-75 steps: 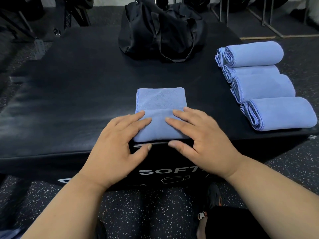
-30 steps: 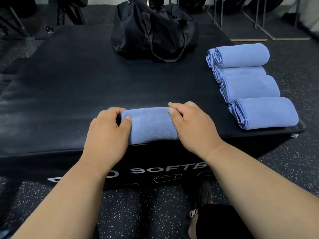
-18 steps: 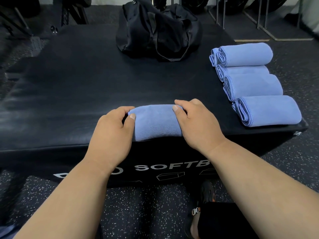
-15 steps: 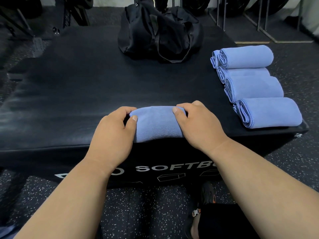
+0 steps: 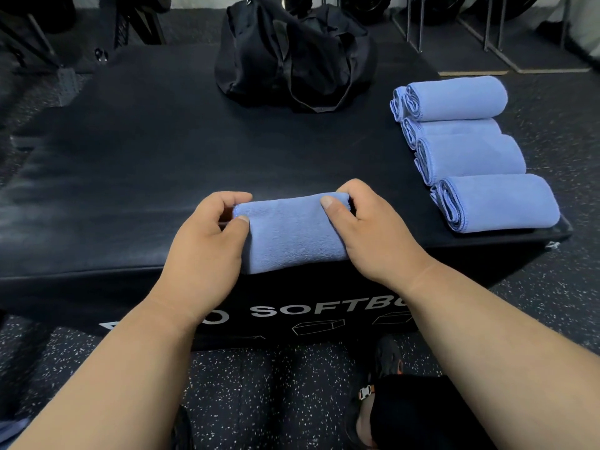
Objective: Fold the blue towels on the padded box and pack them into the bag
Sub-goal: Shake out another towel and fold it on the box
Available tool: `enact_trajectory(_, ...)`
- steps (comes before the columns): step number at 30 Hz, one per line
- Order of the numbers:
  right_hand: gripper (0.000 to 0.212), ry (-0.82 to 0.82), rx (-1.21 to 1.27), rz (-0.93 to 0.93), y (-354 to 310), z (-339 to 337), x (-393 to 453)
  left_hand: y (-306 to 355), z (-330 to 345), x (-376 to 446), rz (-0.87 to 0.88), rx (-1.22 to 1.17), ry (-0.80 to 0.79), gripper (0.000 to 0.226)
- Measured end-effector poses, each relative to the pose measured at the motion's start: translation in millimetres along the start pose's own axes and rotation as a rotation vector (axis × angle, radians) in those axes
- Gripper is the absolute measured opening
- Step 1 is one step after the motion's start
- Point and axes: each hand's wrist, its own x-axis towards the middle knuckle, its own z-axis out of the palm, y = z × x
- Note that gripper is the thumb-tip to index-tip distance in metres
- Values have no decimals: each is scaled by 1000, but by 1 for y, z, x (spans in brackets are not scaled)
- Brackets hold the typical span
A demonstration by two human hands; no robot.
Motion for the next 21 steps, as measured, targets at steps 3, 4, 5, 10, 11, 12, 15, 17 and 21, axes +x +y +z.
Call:
enact_trajectory(3,23,13,191,-9,7,-9,-4,1,7,-3,-24,-103,-28,29)
enact_trajectory(4,18,19,271,-9,9,-11,-6,1,11,-3,-30,-150,-29,30)
enact_trajectory(5,14,30,341,-5,13,-13,-7,2,15,-5,-35,-196,-28,31)
enact_trajectory(10,32,80,287,-13,30,-29,-5,13,41,-10,-18,-228,14,34)
enact_trajectory(11,33,106,213,-22,33,-33,-3,16,47,-11,0,-166,23,34)
enact_trajectory(12,34,135,125,-39,35,-35,-2,19,53,-10,21,-76,41,34)
enact_trajectory(15,30,237,-100,-120,38,-33,-1,32,67,-14,155,209,125,41)
enact_trajectory(17,31,320,-194,-251,31,-27,-3,43,72,-15,320,369,205,46)
enact_trajectory(21,57,158,-334,-352,26,-11,-14,54,89,-23,429,596,10,43)
